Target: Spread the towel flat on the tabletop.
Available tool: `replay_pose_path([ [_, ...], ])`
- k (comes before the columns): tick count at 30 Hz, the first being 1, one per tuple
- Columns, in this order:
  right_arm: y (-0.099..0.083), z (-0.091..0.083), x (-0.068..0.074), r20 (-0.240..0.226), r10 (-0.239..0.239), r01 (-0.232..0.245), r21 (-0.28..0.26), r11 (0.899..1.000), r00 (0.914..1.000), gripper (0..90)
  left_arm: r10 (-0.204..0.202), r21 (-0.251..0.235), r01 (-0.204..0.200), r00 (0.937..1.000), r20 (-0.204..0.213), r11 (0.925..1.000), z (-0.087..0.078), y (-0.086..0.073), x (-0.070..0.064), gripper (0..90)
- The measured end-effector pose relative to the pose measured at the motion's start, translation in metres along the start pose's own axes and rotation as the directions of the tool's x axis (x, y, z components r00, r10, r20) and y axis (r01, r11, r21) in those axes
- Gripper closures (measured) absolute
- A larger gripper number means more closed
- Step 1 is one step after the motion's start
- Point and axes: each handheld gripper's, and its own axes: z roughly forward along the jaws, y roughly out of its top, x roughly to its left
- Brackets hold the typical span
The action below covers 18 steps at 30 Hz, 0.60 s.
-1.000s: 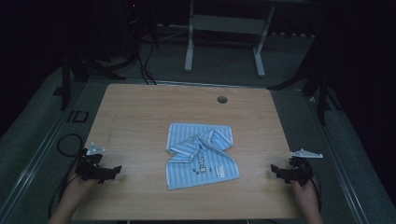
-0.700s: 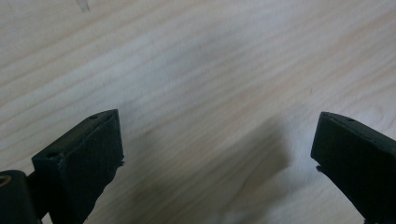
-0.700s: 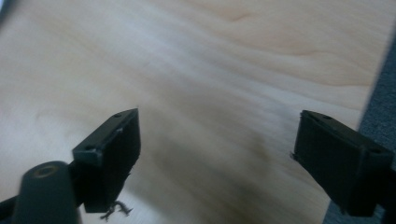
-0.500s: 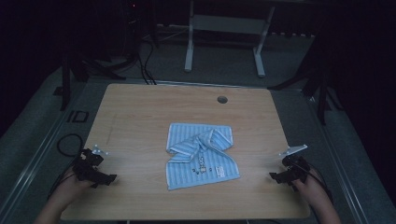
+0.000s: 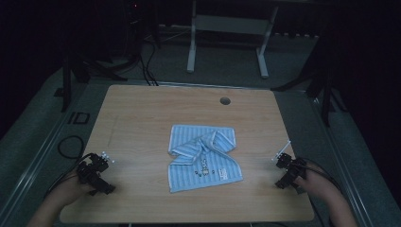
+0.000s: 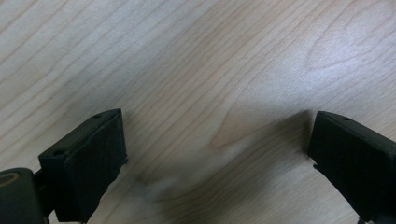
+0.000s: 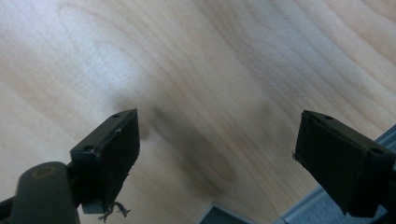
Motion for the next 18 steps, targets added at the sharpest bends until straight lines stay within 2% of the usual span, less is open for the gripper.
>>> replay_pose_path([
  [1,0.002,0.000,0.000,-0.015,-0.006,0.007,0.016,1.000,0.9999,13.8,-0.007,0.009,0.007,1.0000,0.002,0.9999,-0.001,0.001,0.000,4.2],
  [2,0.006,-0.001,-0.001,-0.051,-0.005,0.007,0.043,0.999,0.9987,13.9,-0.024,0.018,0.024,0.9996,0.012,0.9996,-0.001,0.003,0.000,4.2],
  [4,0.010,-0.001,0.000,-0.065,-0.006,0.010,0.049,0.999,0.9979,13.9,-0.049,0.029,0.048,0.9983,0.030,0.9984,-0.004,0.007,-0.001,4.2],
  [5,0.012,-0.002,0.000,-0.076,0.001,0.003,0.048,0.999,0.9971,14.3,-0.046,0.039,0.045,0.9985,0.028,0.9982,-0.005,0.010,-0.001,4.2],
  [7,0.015,-0.003,0.002,-0.111,-0.007,0.010,0.032,0.999,0.9938,14.2,-0.029,0.074,0.028,0.9995,0.015,0.9969,-0.008,0.016,-0.006,4.2],
  [9,0.017,-0.003,0.005,-0.114,-0.023,0.026,0.022,0.999,0.9932,14.1,-0.007,0.075,0.006,0.9998,0.018,0.9971,-0.010,0.020,-0.011,4.3],
  [12,0.021,-0.004,0.011,-0.121,-0.066,0.068,0.006,0.998,0.9904,13.9,0.021,0.041,-0.022,0.9988,0.044,0.9989,-0.012,0.028,-0.020,4.3],
  [13,0.021,-0.004,0.011,-0.121,-0.066,0.068,0.006,0.998,0.9904,13.9,0.021,0.041,-0.022,0.9988,0.044,0.9989,-0.012,0.028,-0.020,4.3],
  [14,0.025,-0.006,0.012,-0.110,-0.096,0.096,-0.006,0.995,0.9892,17.1,0.031,0.035,-0.032,0.9984,0.048,0.9989,-0.012,0.031,-0.023,4.3],
  [18,0.032,-0.008,0.014,-0.098,-0.127,0.126,-0.014,0.992,0.9871,22.4,0.081,0.025,-0.082,0.9960,0.038,0.9963,-0.014,0.043,-0.033,6.8],
])
